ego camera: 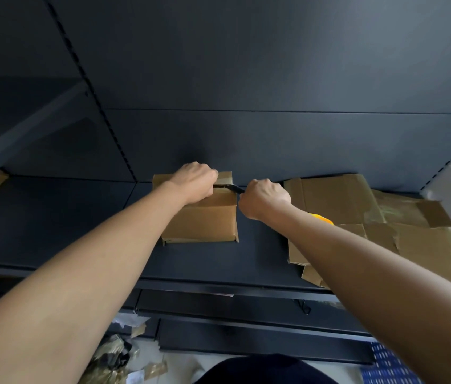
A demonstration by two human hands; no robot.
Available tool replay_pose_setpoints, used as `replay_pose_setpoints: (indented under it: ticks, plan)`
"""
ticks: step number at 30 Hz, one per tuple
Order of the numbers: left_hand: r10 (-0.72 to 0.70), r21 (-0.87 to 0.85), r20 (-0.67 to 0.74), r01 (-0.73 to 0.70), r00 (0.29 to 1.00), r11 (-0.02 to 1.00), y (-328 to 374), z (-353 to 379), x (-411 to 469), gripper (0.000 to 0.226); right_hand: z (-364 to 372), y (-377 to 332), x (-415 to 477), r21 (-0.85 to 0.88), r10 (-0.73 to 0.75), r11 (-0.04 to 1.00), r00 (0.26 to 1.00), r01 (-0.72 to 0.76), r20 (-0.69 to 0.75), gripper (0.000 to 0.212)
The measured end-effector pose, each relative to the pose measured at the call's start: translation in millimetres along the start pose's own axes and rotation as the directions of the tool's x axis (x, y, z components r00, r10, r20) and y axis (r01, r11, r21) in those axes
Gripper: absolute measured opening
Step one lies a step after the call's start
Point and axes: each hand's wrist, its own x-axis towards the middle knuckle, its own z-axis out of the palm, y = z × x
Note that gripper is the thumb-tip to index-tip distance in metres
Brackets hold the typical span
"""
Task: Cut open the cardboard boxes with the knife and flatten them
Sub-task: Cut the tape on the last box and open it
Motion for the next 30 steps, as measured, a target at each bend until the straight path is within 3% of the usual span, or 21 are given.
replay_pose_setpoints:
  ticks: [5, 10, 14, 17, 19, 20, 22, 25, 27, 30]
  plan:
    - [-0.036, -0.045, -0.026, 0.035, 0.999, 0.998, -3, 7, 0, 0.012, -4, 11, 13, 0.036, 0.023, 0.999, 0.999, -0.022, -0.04, 0.03]
    - [-0.055, -0.012, 0.058, 0.056, 0.997, 0.998, 2, -4, 2, 0.018, -18, 49, 24, 0.049, 0.134, 0.99, 0.991, -0.133, -0.027, 0.037]
    - [0.037, 0.002, 0.061, -0.037, 0.997, 0.999, 2, -8, -3, 0.02, -21, 44, 38, 0.246, 0.165, 0.955, 0.986, -0.167, 0.026, 0.043]
    - [0.179, -0.104, -0.02, -0.18, 0.984, 0.978, -6, 5, -11, 0.034, -25, 33, 48, 0.397, 0.164, 0.899, 0.983, -0.182, 0.081, 0.035]
    - [0.213, -0.22, -0.076, -0.225, 0.974, 0.949, -9, 10, -18, 0.038, -25, 27, 50, 0.563, 0.151, 0.8, 0.978, -0.206, 0.143, 0.031]
    - [0.169, -0.29, -0.117, -0.197, 0.979, 0.936, -10, 12, -21, 0.036, -23, 25, 51, 0.635, 0.113, 0.75, 0.982, -0.186, 0.154, 0.034]
    - [-0.069, -0.459, -0.155, -0.01, 0.985, 0.888, -9, 15, -25, 0.033, -20, 20, 47, 0.707, 0.022, 0.694, 0.985, -0.137, 0.169, 0.039]
    - [-0.47, -0.611, -0.031, 0.355, 0.882, 0.708, -2, 16, -25, 0.025, -12, 9, 40, 0.772, -0.051, 0.608, 0.962, -0.183, 0.268, 0.042]
    - [-0.611, -0.549, 0.099, 0.555, 0.786, 0.625, 7, 13, -21, 0.056, -5, 1, 37, 0.783, -0.069, 0.58, 0.944, -0.225, 0.322, 0.035]
    - [-0.693, -0.388, 0.174, 0.696, 0.699, 0.604, 20, 8, -13, 0.096, 2, -6, 34, 0.794, -0.071, 0.528, 0.916, -0.301, 0.395, 0.027]
